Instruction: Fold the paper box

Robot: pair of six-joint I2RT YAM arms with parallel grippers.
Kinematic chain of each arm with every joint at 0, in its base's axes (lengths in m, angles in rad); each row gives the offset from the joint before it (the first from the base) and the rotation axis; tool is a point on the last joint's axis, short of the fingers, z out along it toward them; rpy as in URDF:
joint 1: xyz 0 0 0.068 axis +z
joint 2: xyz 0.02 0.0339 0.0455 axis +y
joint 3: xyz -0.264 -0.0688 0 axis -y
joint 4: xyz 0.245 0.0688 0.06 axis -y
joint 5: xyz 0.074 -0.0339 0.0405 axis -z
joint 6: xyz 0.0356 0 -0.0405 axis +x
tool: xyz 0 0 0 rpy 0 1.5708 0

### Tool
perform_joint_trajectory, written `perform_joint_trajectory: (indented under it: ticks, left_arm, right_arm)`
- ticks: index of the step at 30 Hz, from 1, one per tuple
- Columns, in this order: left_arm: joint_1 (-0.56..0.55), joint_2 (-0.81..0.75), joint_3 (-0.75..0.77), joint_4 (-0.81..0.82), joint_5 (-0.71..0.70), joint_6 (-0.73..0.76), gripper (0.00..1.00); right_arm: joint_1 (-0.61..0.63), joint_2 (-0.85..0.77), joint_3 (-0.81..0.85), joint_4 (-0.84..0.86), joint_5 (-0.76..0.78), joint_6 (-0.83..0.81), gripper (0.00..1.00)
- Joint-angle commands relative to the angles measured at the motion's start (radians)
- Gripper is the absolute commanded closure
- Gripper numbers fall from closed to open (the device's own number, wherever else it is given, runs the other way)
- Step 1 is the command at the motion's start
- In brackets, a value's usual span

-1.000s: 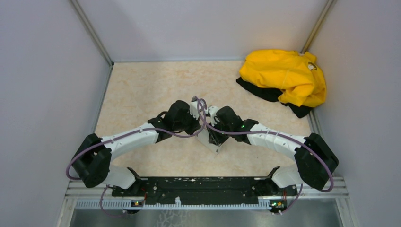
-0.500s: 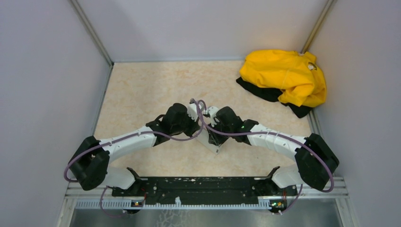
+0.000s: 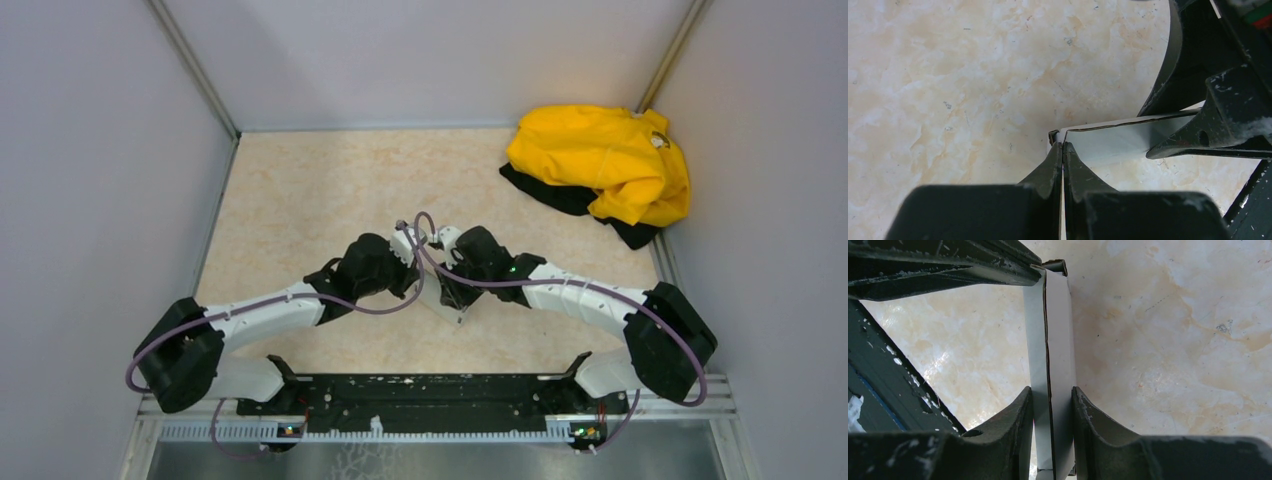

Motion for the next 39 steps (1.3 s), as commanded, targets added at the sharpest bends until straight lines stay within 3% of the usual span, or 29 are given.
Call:
perform_joint_trajectory:
  ticks: [1,21,39]
  left_arm:
    - [-0.042,-0.021,-0.058,-0.004,0.045,-0.049,0.97]
    - [-0.051,-0.181,-0.177,0.006,-0.085,-0.071,0.97]
    - [-0.055,-0.196,-0.211,0.035,-0.11,-0.077,0.96]
  right_arm:
    - [0.026,0.005,-0.038,-0.025,0.037,0.002,0.96]
    - [0.098,-0.025,-0.054,-0.026,0.185,0.0,0.95]
    - [0.113,-0.023,-0.055,-0.021,0.289,-0.022,0.96]
